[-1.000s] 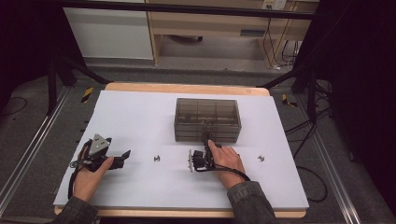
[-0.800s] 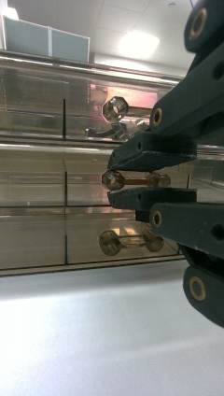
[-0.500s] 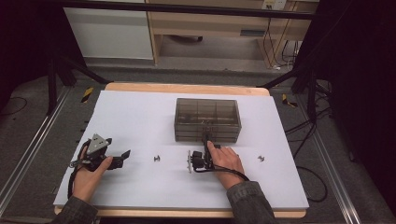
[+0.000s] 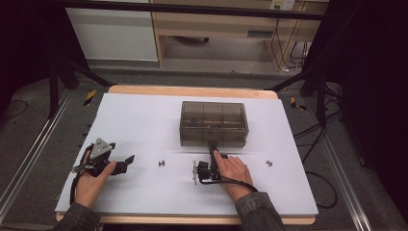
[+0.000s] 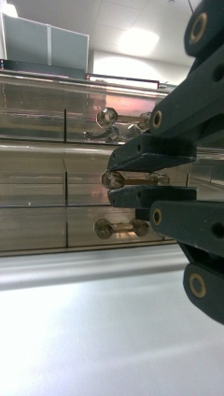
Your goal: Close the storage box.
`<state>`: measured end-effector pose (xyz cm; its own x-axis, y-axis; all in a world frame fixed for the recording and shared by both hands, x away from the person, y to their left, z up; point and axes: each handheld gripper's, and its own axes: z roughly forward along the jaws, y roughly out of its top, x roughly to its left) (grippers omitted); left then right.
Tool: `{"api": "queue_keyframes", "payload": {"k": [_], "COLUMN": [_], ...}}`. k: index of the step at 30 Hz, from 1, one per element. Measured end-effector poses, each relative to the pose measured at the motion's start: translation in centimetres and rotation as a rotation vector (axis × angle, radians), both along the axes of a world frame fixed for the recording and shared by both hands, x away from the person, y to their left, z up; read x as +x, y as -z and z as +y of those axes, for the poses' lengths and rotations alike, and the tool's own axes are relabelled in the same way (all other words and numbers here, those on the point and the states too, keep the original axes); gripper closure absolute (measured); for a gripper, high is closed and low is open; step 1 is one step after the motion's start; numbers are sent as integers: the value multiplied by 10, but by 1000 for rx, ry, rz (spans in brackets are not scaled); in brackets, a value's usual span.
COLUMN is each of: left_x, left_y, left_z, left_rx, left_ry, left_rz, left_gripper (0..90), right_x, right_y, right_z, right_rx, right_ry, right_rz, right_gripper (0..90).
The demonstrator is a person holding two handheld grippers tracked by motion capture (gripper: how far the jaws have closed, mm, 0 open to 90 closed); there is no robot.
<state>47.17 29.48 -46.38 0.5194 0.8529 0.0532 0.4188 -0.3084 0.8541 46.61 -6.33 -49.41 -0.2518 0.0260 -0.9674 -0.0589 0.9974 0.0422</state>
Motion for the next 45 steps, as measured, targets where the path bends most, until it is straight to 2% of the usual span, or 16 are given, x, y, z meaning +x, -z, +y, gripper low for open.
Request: {"api": "queue_keyframes", "payload": {"k": [8,10,14,18,21,24,27,29,30,33,35,37,40,45], "left_x": [0,-1,-2,-4,-6,-7,-7,-8,-9,-9,-8,-4,2,11], "left_y": [1,1,0,-2,-2,-3,-7,-9,-10,-11,-12,-14,-17,-20], "left_z": [-3,-4,-8,-19,-30,-41,-52,-61,-66,-77,-85,-90,-99,-112], "left_rx": [5,8,21,57,74,84,104,116,118,130,128,148,147,180], "left_ry": [5,8,24,62,91,125,163,191,203,241,263,282,305,345], "left_rz": [0,0,-8,-21,-29,-38,-35,-19,-16,-12,-11,-6,1,11], "left_gripper": [105,105,104,101,87,79,78,78,79,79,82,89,103,133], "right_x": [-13,-12,-13,-19,-22,-23,-23,-22,-22,-19,-16,-13,-7,3], "right_y": [2,0,-7,-17,-26,-32,-37,-40,-42,-47,-49,-51,-52,-53], "right_z": [0,-1,-3,-11,-22,-38,-56,-68,-75,-94,-106,-115,-130,-149], "right_rx": [12,33,96,185,269,364,434,498,552,671,722,761,802,869], "right_ry": [-3,4,18,45,76,99,113,120,139,143,156,170,179,182], "right_rz": [1,16,55,97,137,207,265,299,329,384,406,424,441,508], "right_gripper": [806,793,698,644,629,592,562,508,477,465,453,447,446,417]}}
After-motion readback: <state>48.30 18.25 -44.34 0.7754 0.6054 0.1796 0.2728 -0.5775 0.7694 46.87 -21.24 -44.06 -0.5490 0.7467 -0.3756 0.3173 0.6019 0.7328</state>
